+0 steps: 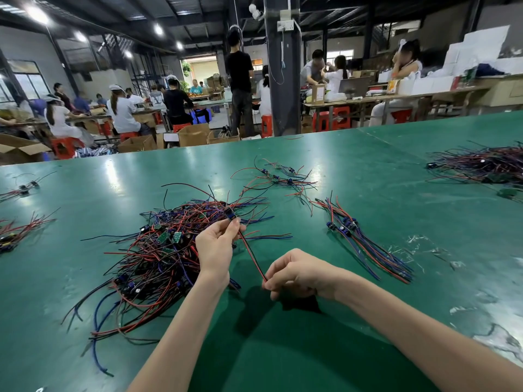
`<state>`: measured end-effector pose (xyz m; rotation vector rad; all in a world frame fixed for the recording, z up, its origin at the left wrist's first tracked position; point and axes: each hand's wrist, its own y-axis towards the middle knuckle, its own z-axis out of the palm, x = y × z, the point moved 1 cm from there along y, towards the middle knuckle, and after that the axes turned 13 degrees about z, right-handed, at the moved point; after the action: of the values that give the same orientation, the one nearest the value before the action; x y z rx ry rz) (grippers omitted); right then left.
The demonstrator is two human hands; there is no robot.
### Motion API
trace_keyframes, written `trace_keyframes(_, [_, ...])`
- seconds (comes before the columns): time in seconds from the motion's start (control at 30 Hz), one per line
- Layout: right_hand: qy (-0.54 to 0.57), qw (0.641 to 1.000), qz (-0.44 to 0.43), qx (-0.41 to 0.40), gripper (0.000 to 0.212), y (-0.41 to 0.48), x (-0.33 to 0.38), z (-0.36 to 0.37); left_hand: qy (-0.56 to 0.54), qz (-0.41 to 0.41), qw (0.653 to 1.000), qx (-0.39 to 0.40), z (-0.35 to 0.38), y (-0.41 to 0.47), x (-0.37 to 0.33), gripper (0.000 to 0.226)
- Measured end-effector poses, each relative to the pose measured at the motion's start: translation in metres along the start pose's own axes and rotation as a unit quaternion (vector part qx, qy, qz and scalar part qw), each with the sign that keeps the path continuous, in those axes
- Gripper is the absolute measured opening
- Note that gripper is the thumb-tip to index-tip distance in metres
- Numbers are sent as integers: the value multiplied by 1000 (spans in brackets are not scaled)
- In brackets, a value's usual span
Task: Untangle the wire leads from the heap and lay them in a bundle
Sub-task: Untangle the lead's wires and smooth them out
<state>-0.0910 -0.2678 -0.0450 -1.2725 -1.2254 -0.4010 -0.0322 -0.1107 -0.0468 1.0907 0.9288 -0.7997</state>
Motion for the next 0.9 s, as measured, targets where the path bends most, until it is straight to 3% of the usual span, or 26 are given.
trace_keyframes(0.2, [-30, 998, -15, 59, 13, -1, 1, -11, -52, -46, 998, 14, 6, -6, -5, 11])
trace_keyframes(0.37, [-74, 997, 31, -5, 54, -3, 6, -27, -125, -98, 986, 56, 14, -15, -10, 8])
trace_keyframes(0.47, [-95, 995, 35, -6, 68, -3, 7, -35, -134, -118, 981, 71, 19, -19, -10, 7])
trace_keyframes(0.7, [-132, 983, 11, 124, 82, -12, 8, -44, -183, -152, 970, 47, 16, -15, -13, 7])
trace_keyframes(0.8, [-84, 996, -12, 16, 77, -8, 10, -42, -187, -159, 968, 52, 17, -16, -13, 7])
trace_keyframes(0.9, [-16, 993, -60, -102, 50, -2, 11, -37, -163, -158, 970, 84, 20, -20, -12, 8])
